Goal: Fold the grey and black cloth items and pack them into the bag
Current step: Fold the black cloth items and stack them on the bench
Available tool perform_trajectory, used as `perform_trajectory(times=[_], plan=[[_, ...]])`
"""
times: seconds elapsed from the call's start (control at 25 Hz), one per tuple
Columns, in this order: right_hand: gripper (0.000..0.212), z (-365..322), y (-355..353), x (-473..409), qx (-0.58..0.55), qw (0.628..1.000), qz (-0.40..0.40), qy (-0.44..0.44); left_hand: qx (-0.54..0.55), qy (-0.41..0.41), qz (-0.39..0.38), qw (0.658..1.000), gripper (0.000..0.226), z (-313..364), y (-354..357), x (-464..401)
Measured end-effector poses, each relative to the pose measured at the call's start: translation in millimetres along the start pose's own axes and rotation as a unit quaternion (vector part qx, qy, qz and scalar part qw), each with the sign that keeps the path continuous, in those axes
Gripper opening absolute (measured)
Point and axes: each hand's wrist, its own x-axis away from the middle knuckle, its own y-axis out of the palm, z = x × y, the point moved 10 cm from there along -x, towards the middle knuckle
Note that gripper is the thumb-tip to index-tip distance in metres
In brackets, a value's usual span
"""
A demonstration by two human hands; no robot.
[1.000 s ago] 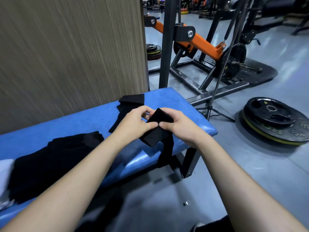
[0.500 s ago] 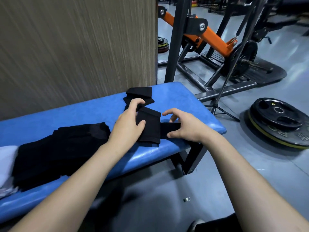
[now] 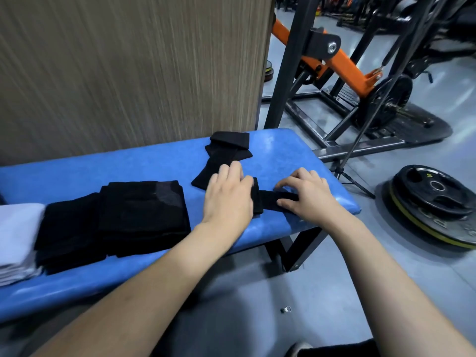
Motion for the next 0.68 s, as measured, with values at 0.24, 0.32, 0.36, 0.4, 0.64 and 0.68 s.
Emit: perform_trajectory(times=[0.24,0.32,0.36,0.4,0.64,0.68], plan=[[0.054,-0.1,12.8,4.9,-0.033,0.999,-0.040,0.001,0.081,-0.087,-0.132,0.984,0.042,-0.4,36.8,-1.2],[0.053,3.7,13.1,3.6,-0.039,0.998,-0.040,0.009,0.064,-0.083,-0.141,0.984,0.043,-1.8,40.3,-3.5],[0.053,4.4,12.3,2.9,-0.040,0.998,-0.040,0.011,0.063,-0.086,-0.137,0.985,0.041,-3.9,39.8,-4.7],[0.052,4.3,11.7,2.4,-0.038,0.998,-0.041,0.010,0.062,-0.092,-0.131,0.985,0.040,-6.4,38.3,-5.6],[0.050,-5.6,10.9,2.8,-0.023,0.999,-0.037,-0.001,-0.009,-0.104,-0.140,0.985,0.048,-10.0,40.0,-9.9],[0.050,-6.9,11.0,2.8,-0.021,0.999,-0.036,-0.002,-0.017,-0.102,-0.135,0.985,0.044,-9.1,38.9,-11.1]])
